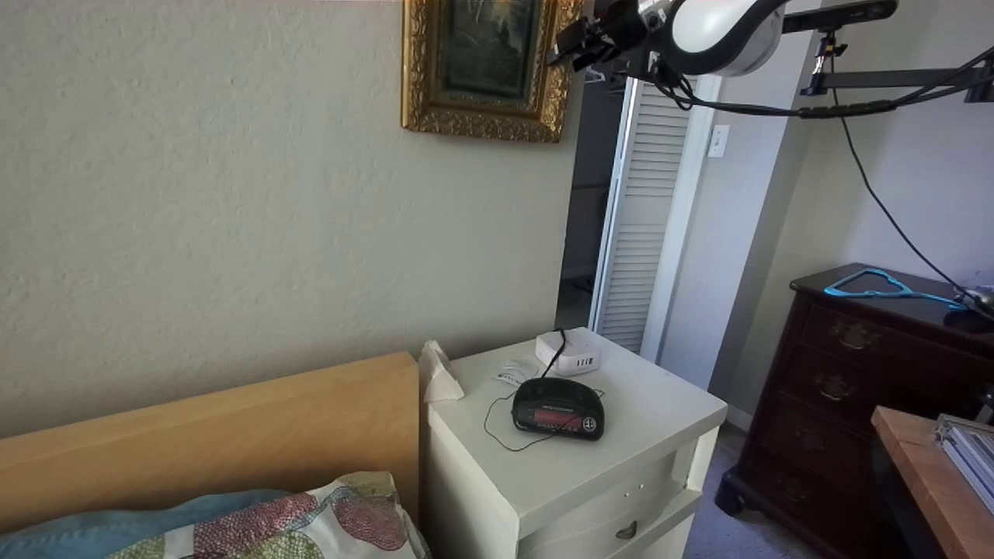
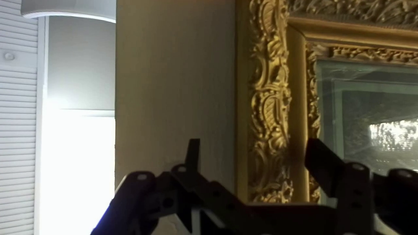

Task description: Push the picture frame on the wall to the left.

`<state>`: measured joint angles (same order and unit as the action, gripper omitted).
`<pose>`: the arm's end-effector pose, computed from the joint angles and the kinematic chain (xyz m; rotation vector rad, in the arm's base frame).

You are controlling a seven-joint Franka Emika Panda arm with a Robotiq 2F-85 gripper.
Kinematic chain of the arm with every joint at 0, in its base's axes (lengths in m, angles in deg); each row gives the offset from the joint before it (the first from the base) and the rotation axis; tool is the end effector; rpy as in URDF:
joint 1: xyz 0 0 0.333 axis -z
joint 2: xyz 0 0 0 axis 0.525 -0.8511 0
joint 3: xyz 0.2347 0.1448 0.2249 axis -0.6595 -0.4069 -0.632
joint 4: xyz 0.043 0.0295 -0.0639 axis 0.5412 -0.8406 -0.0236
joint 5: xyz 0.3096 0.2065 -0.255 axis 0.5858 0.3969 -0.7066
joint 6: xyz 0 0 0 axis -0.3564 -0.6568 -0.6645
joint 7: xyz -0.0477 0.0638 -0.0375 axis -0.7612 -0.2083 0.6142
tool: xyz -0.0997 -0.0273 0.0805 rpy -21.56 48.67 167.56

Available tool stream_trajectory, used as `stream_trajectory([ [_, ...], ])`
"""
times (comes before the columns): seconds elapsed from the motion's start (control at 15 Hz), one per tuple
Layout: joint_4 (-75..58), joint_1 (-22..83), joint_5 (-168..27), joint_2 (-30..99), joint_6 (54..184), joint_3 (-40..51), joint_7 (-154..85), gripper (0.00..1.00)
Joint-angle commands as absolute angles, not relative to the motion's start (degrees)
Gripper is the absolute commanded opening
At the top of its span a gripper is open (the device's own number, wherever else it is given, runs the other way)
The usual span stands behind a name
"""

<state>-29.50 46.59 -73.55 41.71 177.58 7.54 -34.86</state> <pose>0.6674 -0.2358 0.5398 2.3766 -0.3820 1.6727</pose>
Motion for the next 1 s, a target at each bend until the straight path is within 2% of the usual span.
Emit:
stream_trajectory([
  [0.0,-26.96,48.31,-74.01,40.11,177.00,5.97,-33.88,0.69],
  [0.07,-26.83,48.56,-74.03,40.01,176.98,5.69,-33.90,0.62],
  [0.2,-26.59,48.99,-74.02,39.84,176.98,5.19,-33.92,0.58],
  [0.27,-26.66,49.15,-74.06,39.90,176.97,4.87,-33.94,0.51],
  [0.33,-26.65,49.33,-74.07,39.91,176.97,4.65,-33.96,0.50],
  [0.47,-26.92,49.52,-74.04,40.13,177.14,4.37,-34.11,0.40],
  [0.6,-27.20,49.28,-73.75,40.47,177.31,5.06,-34.54,0.38],
  [0.67,-27.45,49.37,-73.68,40.65,177.53,5.45,-34.67,0.30],
  [0.93,-27.98,49.28,-73.24,41.40,178.04,6.30,-34.79,0.35],
])
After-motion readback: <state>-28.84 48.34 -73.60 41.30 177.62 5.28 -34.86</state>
